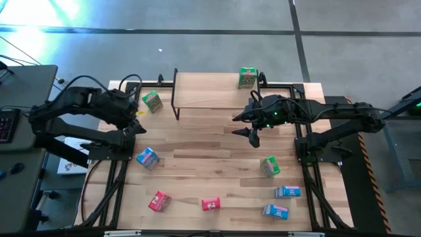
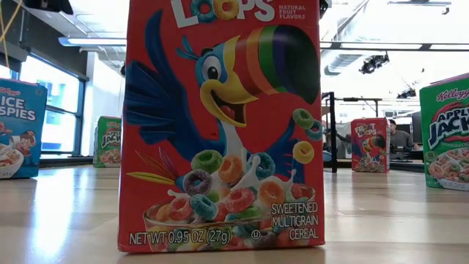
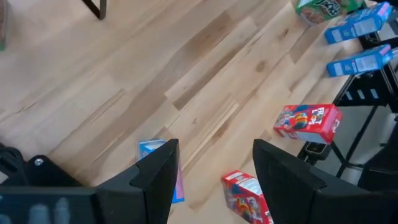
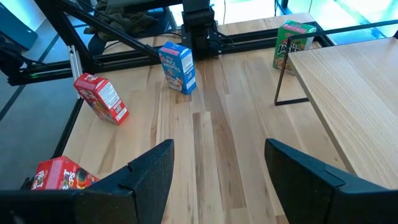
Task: Stack cereal on shelf
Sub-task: Put the top blue cereal box on the shelf
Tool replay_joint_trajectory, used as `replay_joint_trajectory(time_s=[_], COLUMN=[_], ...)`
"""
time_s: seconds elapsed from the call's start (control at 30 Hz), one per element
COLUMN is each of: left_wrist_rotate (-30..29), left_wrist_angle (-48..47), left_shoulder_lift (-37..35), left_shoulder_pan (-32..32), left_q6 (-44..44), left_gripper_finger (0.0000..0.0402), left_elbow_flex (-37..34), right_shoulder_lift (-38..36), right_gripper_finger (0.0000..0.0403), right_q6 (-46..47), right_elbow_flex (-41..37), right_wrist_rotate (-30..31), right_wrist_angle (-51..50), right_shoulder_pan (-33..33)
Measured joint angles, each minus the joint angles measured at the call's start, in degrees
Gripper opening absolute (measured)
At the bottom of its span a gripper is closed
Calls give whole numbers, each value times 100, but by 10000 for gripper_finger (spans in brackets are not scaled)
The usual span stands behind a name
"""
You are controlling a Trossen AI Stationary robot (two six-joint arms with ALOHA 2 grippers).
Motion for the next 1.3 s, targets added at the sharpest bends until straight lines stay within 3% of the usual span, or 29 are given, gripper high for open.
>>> replay_joint_trajectory(time_s=[0.77,1.3], left_wrist_rotate=[-341,-482], left_wrist_angle=[-209,515], left_shoulder_lift=[82,69], left_shoulder_pan=[-1531,-2299], left_q6=[-1315,-2352], left_gripper_finger=[197,197], left_elbow_flex=[-1097,-2096], right_shoulder_lift=[0,2], right_gripper_finger=[244,244], right_q6=[2,2], right_elbow_flex=[0,0], right_wrist_rotate=[0,0], right_wrist_angle=[0,0], right_shoulder_pan=[2,0])
